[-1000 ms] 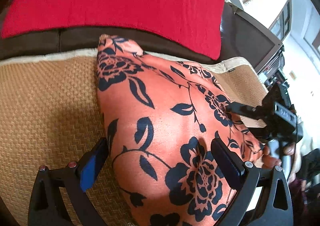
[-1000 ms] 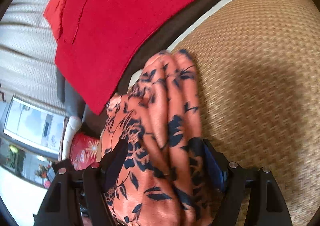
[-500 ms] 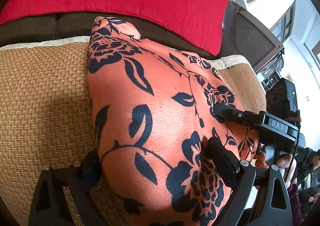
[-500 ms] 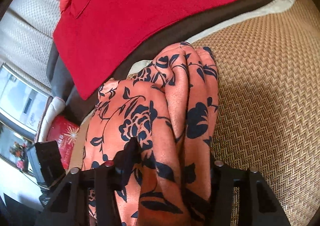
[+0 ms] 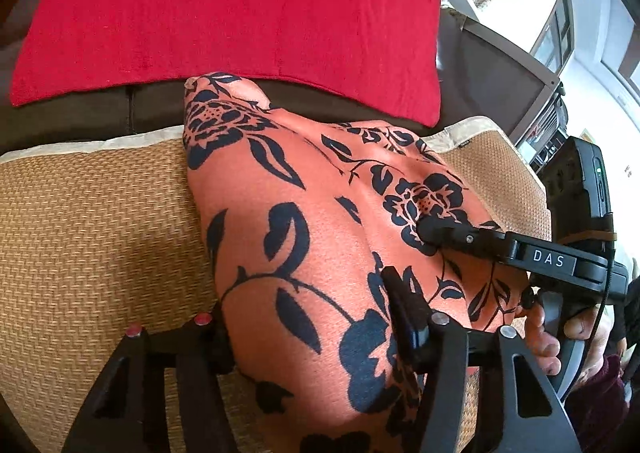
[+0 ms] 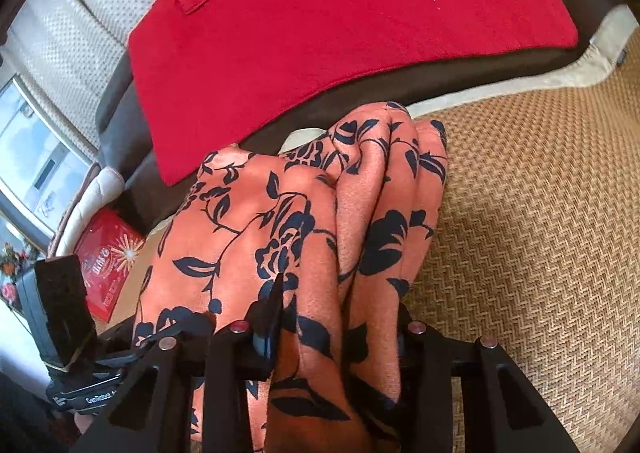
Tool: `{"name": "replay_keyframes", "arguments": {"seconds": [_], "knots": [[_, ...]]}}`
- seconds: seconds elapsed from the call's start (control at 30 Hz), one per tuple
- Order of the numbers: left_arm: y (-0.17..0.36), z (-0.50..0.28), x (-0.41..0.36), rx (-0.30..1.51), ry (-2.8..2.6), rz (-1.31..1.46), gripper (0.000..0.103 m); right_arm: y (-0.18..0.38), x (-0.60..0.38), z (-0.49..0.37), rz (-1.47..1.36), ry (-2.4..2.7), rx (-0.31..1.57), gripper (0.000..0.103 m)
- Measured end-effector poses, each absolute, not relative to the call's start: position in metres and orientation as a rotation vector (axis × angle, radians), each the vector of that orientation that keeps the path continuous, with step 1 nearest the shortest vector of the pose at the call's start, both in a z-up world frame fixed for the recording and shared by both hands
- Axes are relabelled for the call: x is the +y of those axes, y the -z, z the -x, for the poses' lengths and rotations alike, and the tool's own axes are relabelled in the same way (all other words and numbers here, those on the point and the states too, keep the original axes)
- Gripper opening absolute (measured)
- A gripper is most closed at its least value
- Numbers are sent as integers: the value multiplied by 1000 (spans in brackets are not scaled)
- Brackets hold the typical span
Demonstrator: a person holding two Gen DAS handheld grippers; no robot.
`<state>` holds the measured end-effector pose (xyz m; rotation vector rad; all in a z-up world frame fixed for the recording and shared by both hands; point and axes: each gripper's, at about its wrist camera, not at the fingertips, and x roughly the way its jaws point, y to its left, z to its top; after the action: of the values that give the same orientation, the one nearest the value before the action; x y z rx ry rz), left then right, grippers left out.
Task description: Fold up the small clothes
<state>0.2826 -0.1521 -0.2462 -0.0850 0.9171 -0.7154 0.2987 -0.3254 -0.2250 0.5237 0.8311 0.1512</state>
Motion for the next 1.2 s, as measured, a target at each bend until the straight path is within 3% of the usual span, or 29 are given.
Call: {"name": "replay_keyframes", "arguments": {"seconds": [0.63,1.03,1.1,1.2], "knots": [[202,-224,-96,835,635,24,59,188,-277,-290,-470,-228,703,38],[245,-220,-89,987,553,-30,63,224,-276,-303,-492,-192,851,39],[249,-220,-86,1012,546,0,64,233,-278,-306,-521,-180,879,41],[244,-217,-81,1008,525,-3,68,235,-282,-305,-562,-165,887,52]]}}
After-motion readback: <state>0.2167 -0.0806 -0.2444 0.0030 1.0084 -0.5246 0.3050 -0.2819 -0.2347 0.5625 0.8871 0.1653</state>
